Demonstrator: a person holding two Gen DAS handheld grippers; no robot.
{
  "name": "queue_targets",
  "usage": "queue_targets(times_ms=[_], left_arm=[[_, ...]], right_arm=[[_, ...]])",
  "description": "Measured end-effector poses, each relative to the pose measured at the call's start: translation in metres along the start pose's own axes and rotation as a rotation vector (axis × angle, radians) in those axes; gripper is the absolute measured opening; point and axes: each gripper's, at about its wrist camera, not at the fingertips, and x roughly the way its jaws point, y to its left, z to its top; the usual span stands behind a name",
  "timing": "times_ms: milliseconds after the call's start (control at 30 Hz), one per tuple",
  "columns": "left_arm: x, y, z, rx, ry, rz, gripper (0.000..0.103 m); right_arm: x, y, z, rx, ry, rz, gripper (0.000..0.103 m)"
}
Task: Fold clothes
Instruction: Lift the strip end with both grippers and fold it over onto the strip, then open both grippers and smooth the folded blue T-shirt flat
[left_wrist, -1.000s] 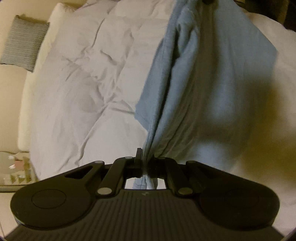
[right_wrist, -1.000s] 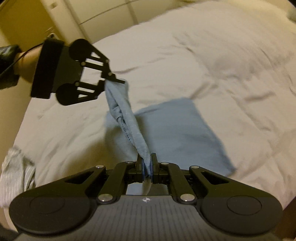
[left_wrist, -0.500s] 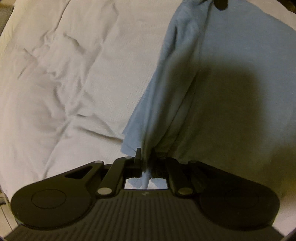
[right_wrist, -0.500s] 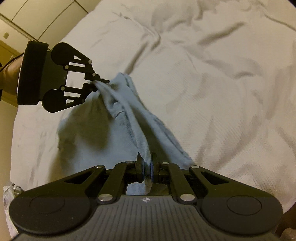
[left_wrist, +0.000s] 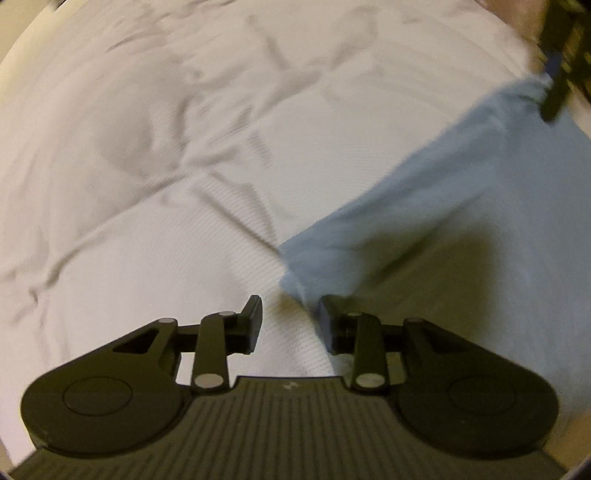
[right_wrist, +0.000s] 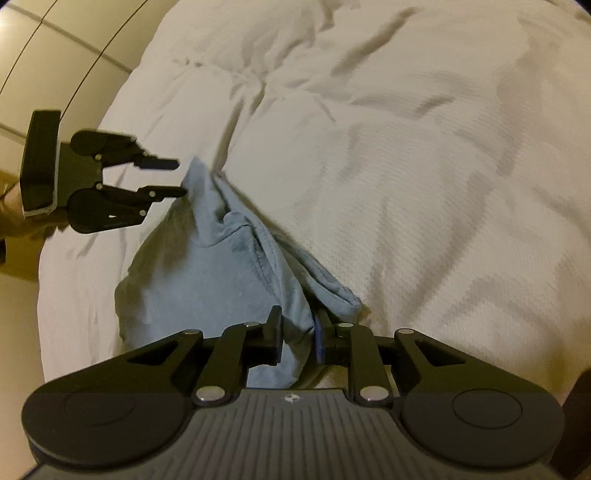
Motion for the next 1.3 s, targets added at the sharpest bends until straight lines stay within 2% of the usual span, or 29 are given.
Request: queue_targets(times_ms=[100, 167, 367, 433, 767, 900, 967, 1133, 1200, 1300], left_arm=[[0.0, 0.003, -0.002, -0.063, -0.004, -0.008, 0.029], [0.001, 0.0, -0.003, -0.081, -0.006, -0.012, 0.029], [-0.002, -0.009, -0.019, -0.134, 0.007, 0.021, 0.031], [-0.01, -0.011, -0.031, -0.182, 0.011, 0.033, 0.031], [-0.069, -0.061, -0.111, -0.344, 0.028, 0.111, 0.034], [-0.082, -0.085, -0.126, -0.36, -0.004, 0.086, 0.035], [-0.075, -0.09, -0.13, -0.352, 0.005, 0.078, 0.035], [-0.054, -0.1, -0.14, -0.332, 0.032, 0.059, 0.036], [-0.049, -0.098, -0.151, -0.323, 0.054, 0.077, 0.038], [-0.056, -0.089, -0.162, -0.366, 0.07, 0.105, 0.036]], right_arm=[[-0.004, -0.004, -0.003, 0.053, -0.023, -0.003, 0.022], [-0.006, -0.005, -0.005, 0.072, -0.035, -0.005, 0.018], [-0.018, -0.016, -0.005, 0.156, -0.12, -0.074, 0.017], [-0.025, -0.013, -0.006, 0.138, -0.134, -0.1, 0.017], [-0.021, 0.049, -0.041, -0.083, -0.106, -0.083, 0.017], [-0.006, 0.073, -0.05, -0.165, -0.086, -0.065, 0.018], [0.008, 0.078, -0.051, -0.177, -0.073, -0.063, 0.018], [0.018, 0.061, -0.055, -0.137, -0.063, -0.118, 0.015], [0.013, 0.056, -0.063, -0.133, -0.06, -0.166, 0.015], [0.002, 0.054, -0.076, -0.118, -0.054, -0.24, 0.021]])
